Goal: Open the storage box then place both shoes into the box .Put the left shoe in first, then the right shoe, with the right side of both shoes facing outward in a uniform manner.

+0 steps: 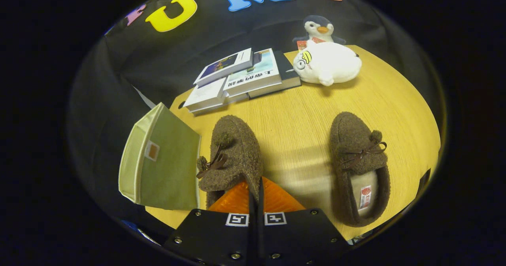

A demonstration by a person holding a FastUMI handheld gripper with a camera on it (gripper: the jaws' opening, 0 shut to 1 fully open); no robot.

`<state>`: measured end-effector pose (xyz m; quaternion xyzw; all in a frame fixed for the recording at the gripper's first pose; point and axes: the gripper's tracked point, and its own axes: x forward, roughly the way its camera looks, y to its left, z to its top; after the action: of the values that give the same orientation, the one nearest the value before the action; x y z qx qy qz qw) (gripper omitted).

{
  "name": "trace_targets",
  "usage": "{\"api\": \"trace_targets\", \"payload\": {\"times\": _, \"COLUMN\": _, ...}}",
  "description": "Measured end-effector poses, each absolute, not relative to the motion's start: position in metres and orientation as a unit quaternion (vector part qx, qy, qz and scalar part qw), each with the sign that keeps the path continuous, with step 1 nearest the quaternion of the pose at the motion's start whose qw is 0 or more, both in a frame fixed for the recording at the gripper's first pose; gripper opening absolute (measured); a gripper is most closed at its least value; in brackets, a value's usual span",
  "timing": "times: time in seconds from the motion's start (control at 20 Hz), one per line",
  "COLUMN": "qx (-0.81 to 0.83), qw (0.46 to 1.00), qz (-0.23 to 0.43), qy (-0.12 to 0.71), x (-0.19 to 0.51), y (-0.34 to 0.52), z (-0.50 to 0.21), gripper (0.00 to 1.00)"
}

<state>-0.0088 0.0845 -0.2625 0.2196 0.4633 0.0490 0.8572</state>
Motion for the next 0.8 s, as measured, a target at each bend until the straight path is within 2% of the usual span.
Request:
{"api": "trace_targets", "payload": {"times": 0.45, "qx": 0.261, "qw": 0.863, "qz": 0.080, "qy": 0.424, "x": 0.028, "y": 0.137, "z": -0.174, "gripper": 0.00}}
{"api": "trace_targets", "payload": {"times": 0.8, "qx": 0.283, "qw": 0.859, "qz": 0.113, "qy": 0.411, "x": 0.049, "y": 0.205, "z": -0.136, "gripper": 0.00}}
